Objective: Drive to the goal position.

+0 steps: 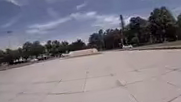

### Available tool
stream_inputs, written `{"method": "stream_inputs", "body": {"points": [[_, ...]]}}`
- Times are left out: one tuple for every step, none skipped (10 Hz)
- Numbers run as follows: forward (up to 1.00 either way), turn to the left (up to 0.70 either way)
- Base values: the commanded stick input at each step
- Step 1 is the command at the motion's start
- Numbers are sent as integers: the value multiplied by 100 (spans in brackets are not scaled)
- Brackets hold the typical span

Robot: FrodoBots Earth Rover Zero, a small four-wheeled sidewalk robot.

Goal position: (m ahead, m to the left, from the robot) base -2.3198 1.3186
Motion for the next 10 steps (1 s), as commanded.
{"method": "stream_inputs", "body": {"points": [[70,0],[70,0],[43,0],[2,0],[0,46],[0,65],[0,70],[0,70],[0,70],[0,70]]}}
